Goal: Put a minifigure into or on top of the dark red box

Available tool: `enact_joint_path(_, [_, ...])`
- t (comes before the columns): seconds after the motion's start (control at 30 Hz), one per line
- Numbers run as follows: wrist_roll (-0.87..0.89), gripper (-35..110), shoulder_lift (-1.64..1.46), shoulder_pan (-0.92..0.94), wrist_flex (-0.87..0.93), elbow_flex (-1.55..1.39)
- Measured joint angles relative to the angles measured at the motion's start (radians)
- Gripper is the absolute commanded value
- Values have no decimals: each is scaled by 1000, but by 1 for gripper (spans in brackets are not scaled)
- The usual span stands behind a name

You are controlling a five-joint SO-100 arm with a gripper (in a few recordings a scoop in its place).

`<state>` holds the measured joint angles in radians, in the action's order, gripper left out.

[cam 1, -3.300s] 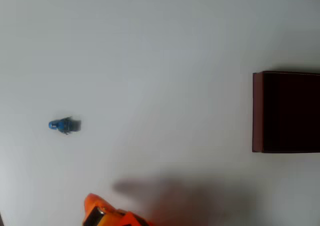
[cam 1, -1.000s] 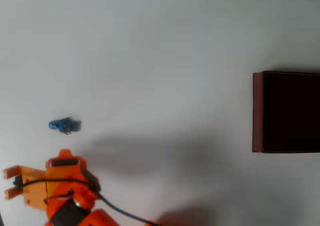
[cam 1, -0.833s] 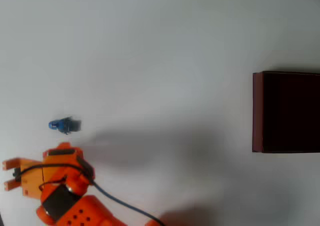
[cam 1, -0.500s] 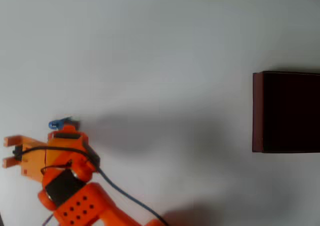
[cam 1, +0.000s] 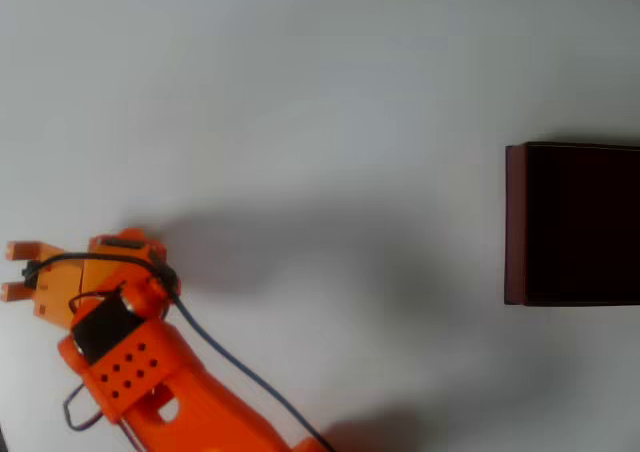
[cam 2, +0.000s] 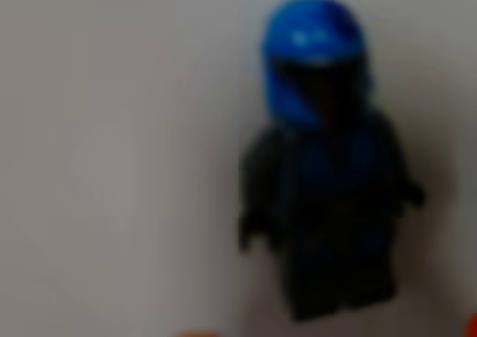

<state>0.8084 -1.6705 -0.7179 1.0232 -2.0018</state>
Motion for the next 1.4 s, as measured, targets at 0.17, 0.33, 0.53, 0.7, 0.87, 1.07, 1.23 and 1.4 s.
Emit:
enact_joint_path(0.17, [-14,17,0,2,-14,0])
enact_joint_path(0.33, [-23,17,32,2,-18,-2])
enact_joint_path(0.53, [-38,17,71,2,-20,2])
enact_joint_path(0.7, [-51,17,72,0,-20,5])
enact_joint_path(0.87, [-80,17,135,0,-18,43])
enact_joint_path(1.07, [-101,16,193,2,-15,87])
enact_joint_path(1.23, [-104,16,193,2,-15,92])
enact_joint_path(1.4, [-101,14,193,2,-15,92])
